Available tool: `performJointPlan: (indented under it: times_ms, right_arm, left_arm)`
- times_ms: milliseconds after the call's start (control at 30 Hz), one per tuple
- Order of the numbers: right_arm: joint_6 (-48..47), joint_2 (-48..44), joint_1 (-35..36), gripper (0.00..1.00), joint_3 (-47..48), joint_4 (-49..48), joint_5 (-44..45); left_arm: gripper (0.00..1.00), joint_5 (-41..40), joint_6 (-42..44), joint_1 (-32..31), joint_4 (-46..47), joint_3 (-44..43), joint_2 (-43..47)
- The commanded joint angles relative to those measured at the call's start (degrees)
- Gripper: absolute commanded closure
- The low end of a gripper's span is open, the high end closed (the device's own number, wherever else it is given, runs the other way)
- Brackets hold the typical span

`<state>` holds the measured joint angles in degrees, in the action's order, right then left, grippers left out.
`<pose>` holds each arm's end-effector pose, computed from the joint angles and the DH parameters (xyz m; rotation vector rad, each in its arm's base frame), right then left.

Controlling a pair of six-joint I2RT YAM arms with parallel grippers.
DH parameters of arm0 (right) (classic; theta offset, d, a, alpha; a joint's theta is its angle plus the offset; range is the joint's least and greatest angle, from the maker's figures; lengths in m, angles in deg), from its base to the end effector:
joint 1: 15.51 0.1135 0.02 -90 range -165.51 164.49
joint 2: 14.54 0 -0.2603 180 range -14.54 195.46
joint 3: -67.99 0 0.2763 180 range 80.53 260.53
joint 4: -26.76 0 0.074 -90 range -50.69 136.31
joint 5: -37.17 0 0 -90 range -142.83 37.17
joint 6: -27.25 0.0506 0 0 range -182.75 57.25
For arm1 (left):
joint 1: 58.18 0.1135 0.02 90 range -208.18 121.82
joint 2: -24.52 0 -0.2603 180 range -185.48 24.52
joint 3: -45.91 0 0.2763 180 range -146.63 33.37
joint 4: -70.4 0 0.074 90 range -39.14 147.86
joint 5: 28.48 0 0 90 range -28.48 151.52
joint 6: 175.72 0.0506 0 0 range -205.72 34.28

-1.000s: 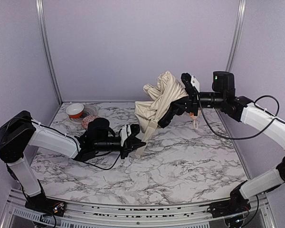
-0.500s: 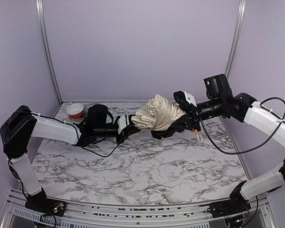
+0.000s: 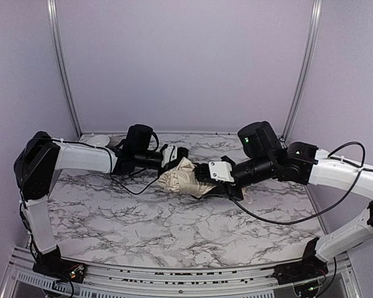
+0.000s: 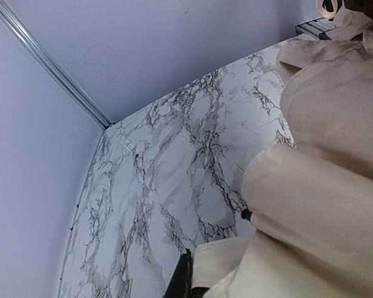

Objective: Put away the umbrella

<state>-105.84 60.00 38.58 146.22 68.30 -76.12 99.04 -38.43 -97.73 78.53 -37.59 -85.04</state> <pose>0.1723 0.2721 0.3082 -1.8082 1.2970 0.5580 0.3381 -0.3192 0.2023 1.5557 0.9988 -0.5201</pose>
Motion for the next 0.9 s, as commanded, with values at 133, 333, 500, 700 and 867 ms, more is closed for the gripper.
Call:
performJointPlan:
  times_ms: [133,333,500,700,867]
  right_arm:
    - [-7.0,0.9,6.1,1.00,-3.3,-6.9,-5.0]
    - [-1.9,10.2,6.5,1.00,-9.1,-6.5,-6.5]
    - [3.6,17.9,6.5,1.00,-12.8,-10.7,-3.1]
    - [5.3,29.3,6.5,1.00,-8.7,-6.9,1.3]
    - [7.5,35.3,5.8,1.00,-4.8,-2.2,-2.3]
  left_arm:
    - [1.00,-9.4,5.3,-1.6,-4.9,-4.7,-3.1]
    - [1.00,-13.3,9.6,-1.7,-4.5,-5.0,0.1]
    - [1.00,-15.6,10.3,-1.8,-3.0,-0.6,2.9]
    - [1.00,-18.4,9.4,-2.2,-1.4,3.7,2.1]
    - [1.00,-24.6,7.9,-2.2,0.0,3.8,-1.6]
